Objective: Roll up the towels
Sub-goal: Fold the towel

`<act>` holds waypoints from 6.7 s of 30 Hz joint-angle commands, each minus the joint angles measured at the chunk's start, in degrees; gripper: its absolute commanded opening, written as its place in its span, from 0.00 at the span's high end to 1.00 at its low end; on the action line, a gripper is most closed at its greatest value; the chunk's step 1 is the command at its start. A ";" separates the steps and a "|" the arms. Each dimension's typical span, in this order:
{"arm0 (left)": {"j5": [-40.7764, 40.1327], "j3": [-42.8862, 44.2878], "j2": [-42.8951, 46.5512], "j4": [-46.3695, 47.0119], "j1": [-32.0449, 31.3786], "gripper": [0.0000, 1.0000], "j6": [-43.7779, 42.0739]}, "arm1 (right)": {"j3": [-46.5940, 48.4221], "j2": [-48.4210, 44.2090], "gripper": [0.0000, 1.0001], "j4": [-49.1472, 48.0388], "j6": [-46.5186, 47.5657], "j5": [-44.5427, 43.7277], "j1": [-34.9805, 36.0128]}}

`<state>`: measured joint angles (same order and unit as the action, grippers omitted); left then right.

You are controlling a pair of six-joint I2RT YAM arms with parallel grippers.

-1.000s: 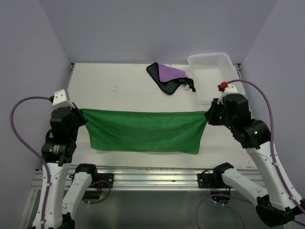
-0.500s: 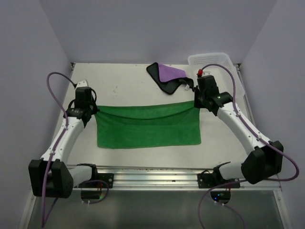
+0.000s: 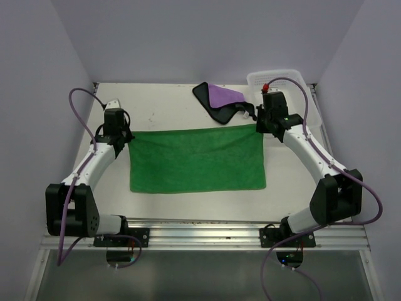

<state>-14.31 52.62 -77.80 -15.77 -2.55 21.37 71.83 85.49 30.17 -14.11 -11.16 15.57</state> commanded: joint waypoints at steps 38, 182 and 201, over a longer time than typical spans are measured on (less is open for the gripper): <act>-6.00 -17.11 15.92 1.01 0.96 1.00 9.57 | -18.65 -12.46 1.00 -0.11 -3.29 -0.88 -0.54; 2.53 -13.16 3.44 2.32 1.05 0.43 13.44 | -18.66 6.97 0.63 -7.05 -14.63 6.50 -8.01; 2.88 -13.77 0.63 0.65 1.05 0.43 14.22 | -19.62 10.57 1.00 -8.29 -13.75 9.75 -8.01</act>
<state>-11.90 39.03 -76.62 -15.73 -1.93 35.38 52.73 94.35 23.05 -28.05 -2.15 7.79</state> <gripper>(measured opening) 0.571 0.013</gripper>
